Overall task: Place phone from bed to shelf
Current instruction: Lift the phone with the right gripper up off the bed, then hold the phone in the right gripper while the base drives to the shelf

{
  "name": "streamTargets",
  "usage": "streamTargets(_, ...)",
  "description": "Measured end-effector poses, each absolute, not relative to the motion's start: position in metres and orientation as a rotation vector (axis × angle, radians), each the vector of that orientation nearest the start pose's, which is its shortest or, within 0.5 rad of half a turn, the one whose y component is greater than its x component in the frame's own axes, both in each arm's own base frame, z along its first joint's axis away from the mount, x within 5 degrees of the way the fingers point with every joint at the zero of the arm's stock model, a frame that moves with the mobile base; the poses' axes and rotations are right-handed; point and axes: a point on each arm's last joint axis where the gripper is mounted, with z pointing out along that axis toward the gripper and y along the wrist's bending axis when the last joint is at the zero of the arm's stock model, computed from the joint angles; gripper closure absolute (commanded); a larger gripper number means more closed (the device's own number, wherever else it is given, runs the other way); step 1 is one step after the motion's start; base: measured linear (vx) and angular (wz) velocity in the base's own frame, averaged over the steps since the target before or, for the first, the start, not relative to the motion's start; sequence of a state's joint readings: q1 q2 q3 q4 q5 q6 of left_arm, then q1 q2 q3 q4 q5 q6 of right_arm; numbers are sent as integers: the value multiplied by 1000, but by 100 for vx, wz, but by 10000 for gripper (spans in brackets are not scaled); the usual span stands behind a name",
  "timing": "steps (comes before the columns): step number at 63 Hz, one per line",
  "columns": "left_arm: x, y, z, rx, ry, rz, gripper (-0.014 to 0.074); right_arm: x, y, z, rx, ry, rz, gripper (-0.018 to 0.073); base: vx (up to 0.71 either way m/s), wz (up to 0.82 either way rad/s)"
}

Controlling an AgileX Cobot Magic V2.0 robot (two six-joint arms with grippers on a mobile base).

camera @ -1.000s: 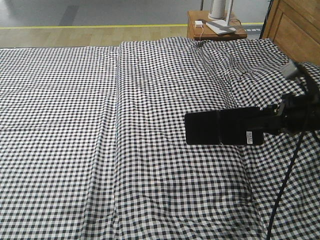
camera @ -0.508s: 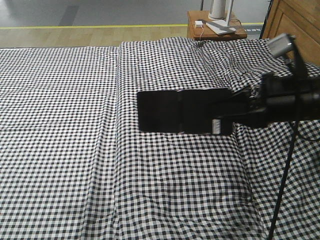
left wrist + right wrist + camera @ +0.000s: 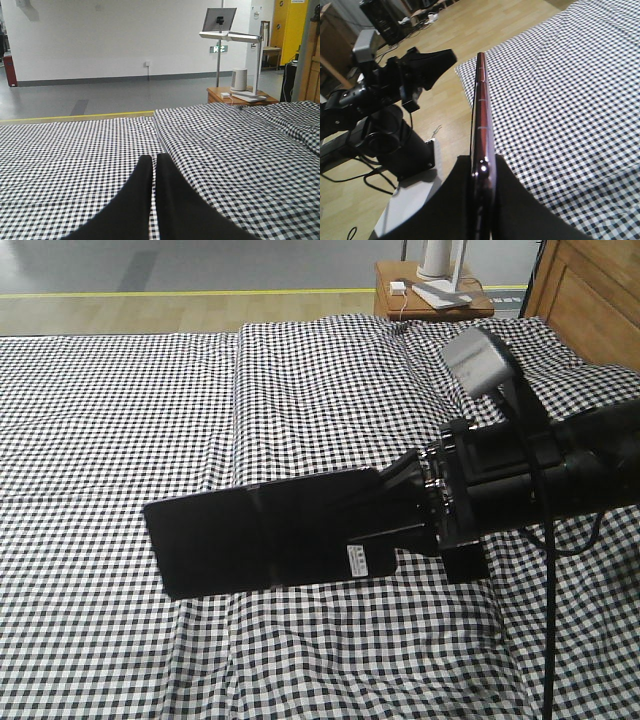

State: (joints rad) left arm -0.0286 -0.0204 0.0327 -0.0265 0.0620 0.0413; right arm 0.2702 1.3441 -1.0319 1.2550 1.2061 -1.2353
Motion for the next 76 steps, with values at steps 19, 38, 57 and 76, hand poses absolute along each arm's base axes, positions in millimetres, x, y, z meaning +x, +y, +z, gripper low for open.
streamTargets(19, 56, -2, 198, 35, 1557, -12, 595, 217, 146, 339, -1136, 1864, 1253, 562, 0, 0)
streamTargets(38, 56, -2, 198, 35, 1557, -12, 595, 217, 146, 339, -1136, 1864, 1253, 562, 0, 0)
streamTargets(57, 56, -2, 198, 35, 1557, -12, 595, 217, 146, 339, -1136, 1864, 1253, 562, 0, 0)
streamTargets(76, 56, -2, 198, 35, 1557, -12, 595, 217, 146, 339, -1135, 1865, 1254, 562, -1, 6)
